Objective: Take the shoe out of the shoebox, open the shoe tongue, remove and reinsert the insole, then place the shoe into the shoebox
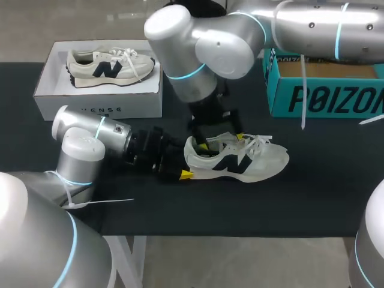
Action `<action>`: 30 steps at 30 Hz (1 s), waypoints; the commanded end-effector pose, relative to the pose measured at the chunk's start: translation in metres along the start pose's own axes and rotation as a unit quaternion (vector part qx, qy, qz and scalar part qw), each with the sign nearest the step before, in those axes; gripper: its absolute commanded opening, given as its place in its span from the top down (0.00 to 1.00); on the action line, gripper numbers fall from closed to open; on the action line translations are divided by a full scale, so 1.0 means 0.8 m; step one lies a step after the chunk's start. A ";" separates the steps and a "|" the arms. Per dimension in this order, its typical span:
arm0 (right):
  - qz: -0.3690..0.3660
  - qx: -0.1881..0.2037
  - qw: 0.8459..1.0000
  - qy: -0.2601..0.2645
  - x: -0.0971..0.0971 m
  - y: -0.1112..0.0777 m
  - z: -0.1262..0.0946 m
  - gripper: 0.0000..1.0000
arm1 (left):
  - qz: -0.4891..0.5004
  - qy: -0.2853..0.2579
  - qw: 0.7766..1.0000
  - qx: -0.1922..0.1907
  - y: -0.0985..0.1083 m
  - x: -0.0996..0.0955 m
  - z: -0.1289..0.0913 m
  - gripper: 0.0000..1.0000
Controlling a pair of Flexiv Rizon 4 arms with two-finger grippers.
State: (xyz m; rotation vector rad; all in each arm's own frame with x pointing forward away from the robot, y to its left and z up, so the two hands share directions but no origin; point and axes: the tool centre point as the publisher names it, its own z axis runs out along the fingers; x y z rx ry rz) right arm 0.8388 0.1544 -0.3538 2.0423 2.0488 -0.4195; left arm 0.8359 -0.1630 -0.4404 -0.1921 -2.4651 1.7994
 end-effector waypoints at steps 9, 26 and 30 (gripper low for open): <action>0.006 0.013 1.000 0.009 -0.007 -0.006 0.017 1.00 | 0.000 0.000 1.000 0.000 0.008 0.001 0.003 1.00; 0.023 -0.007 1.000 -0.002 -0.047 -0.012 -0.020 1.00 | 0.000 0.000 1.000 0.000 0.008 0.001 0.003 1.00; 0.029 -0.015 0.999 -0.003 -0.063 -0.011 -0.031 1.00 | 0.000 0.000 1.000 0.000 0.008 0.001 0.003 1.00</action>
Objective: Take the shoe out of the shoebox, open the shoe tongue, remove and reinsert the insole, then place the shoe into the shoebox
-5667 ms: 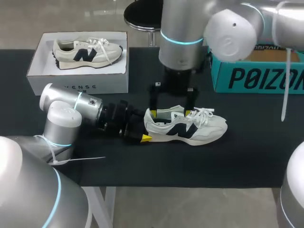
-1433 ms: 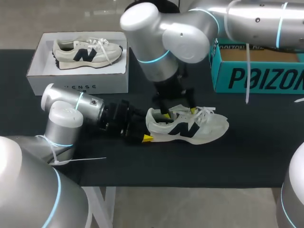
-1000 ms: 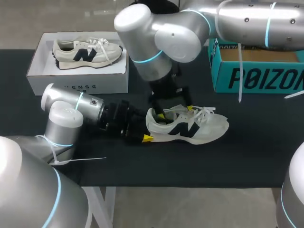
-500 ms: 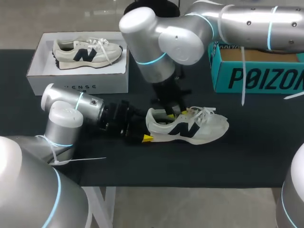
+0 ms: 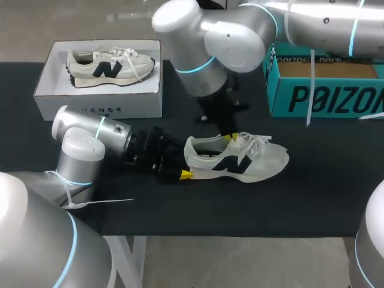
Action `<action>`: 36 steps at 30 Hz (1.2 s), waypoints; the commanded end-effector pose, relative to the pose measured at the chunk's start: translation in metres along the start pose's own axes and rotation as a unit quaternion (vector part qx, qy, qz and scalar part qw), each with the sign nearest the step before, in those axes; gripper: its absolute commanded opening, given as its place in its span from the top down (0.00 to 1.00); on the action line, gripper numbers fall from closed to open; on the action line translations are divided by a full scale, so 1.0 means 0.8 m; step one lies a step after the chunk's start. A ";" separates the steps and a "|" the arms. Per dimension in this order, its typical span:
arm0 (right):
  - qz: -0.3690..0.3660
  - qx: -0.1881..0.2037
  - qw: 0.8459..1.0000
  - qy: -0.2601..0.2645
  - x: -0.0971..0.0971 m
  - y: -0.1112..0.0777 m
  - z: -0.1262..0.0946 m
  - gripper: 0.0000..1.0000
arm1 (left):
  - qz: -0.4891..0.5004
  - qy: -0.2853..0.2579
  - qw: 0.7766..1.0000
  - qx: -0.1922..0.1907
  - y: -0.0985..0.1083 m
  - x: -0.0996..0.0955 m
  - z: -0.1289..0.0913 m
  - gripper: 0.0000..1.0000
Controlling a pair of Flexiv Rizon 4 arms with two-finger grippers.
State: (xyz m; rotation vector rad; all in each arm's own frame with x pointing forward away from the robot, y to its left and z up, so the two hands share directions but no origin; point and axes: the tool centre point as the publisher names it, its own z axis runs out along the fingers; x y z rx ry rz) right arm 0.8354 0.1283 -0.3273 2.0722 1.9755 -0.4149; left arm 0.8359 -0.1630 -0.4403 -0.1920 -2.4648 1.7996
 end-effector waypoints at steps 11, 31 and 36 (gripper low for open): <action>0.030 -0.029 0.998 0.056 -0.073 0.001 -0.027 1.00 | 0.000 0.000 1.000 0.000 0.009 0.001 0.003 1.00; 0.092 -0.054 0.964 0.243 -0.136 0.000 0.019 1.00 | 0.000 0.000 1.000 0.000 0.009 0.001 0.003 1.00; 0.090 -0.060 0.963 0.248 -0.130 0.003 0.013 0.00 | 0.000 0.000 1.000 0.000 0.009 0.001 0.003 1.00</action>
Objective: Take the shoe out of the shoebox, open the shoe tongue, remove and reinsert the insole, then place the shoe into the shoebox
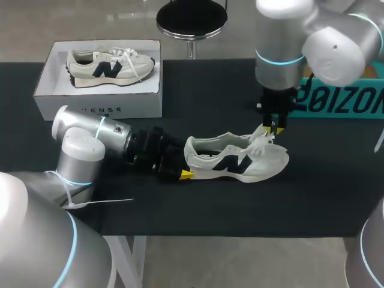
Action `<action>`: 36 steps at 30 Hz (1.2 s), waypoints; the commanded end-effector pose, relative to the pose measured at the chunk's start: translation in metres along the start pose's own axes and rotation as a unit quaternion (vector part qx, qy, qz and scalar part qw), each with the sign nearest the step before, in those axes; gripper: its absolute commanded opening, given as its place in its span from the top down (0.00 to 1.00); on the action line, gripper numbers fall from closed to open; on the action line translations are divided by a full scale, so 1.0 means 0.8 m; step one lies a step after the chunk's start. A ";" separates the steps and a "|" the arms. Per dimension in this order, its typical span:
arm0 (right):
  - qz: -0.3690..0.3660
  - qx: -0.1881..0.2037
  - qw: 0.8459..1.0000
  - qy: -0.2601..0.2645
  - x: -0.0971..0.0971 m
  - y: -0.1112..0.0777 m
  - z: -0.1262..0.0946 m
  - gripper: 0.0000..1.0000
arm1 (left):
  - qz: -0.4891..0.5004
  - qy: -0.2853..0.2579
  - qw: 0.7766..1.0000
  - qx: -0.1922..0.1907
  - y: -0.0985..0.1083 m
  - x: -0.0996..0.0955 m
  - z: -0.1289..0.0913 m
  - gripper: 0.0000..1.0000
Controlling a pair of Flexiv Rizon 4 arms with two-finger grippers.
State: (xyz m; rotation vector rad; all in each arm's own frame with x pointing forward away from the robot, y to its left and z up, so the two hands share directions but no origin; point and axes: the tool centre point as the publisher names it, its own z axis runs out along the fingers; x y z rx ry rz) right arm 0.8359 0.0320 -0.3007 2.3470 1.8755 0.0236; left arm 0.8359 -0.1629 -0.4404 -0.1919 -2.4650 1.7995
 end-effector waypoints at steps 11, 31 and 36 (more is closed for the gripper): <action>-0.002 -0.035 0.992 0.119 0.007 -0.008 -0.034 0.00 | 0.000 0.000 1.000 0.000 0.008 0.001 0.003 1.00; -0.607 0.164 0.735 0.254 0.138 -0.063 -0.125 0.00 | 0.000 0.000 1.000 0.000 0.008 0.001 0.003 1.00; -0.584 0.273 0.728 0.233 0.152 -0.084 -0.131 0.00 | 0.000 0.000 1.000 0.000 0.008 0.001 0.003 1.00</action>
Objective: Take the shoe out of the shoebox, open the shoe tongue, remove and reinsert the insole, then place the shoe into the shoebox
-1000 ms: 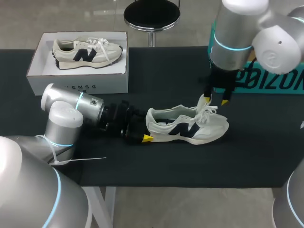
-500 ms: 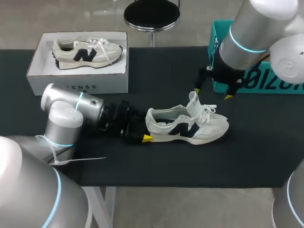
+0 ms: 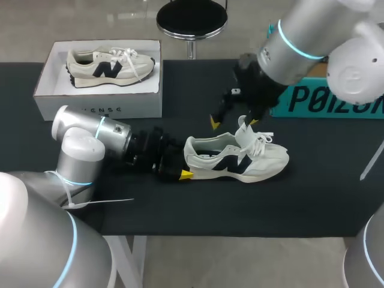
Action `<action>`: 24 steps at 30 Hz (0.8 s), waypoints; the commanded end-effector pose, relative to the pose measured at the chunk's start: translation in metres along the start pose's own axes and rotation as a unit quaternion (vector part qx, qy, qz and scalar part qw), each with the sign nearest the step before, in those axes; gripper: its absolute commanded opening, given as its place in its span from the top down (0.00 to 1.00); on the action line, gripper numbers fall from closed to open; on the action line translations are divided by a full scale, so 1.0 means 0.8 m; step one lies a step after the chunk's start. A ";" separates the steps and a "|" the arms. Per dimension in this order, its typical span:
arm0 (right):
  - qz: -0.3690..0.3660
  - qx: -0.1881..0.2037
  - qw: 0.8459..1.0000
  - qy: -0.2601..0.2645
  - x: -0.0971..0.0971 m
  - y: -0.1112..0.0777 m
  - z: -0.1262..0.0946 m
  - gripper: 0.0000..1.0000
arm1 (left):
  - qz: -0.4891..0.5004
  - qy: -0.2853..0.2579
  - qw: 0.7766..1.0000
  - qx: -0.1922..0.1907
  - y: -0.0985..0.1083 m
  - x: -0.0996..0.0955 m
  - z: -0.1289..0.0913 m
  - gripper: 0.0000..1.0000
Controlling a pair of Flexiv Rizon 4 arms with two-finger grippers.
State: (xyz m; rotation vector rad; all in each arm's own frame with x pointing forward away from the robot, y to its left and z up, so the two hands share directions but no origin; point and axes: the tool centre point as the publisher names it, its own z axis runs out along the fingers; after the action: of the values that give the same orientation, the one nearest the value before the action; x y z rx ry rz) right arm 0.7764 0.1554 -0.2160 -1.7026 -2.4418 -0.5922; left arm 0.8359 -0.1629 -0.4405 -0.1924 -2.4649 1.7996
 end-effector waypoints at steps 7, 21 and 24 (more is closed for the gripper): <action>-0.282 0.357 0.880 0.139 0.017 0.021 0.008 0.00 | 0.000 0.000 1.000 0.000 0.008 0.001 0.003 1.00; -0.499 0.447 0.742 -0.023 0.055 0.018 0.016 0.00 | 0.000 0.000 1.000 0.000 0.008 0.001 0.003 1.00; -0.532 0.466 0.706 -0.033 0.056 0.010 0.016 0.00 | 0.000 0.000 1.000 0.000 0.008 0.001 0.003 1.00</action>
State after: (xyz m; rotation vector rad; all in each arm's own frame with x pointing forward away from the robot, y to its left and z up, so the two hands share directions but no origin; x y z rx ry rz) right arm 0.7690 0.1922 -0.2142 -0.8149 -2.6130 -0.2569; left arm 0.8358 -0.1627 -0.4404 -0.1922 -2.4647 1.7997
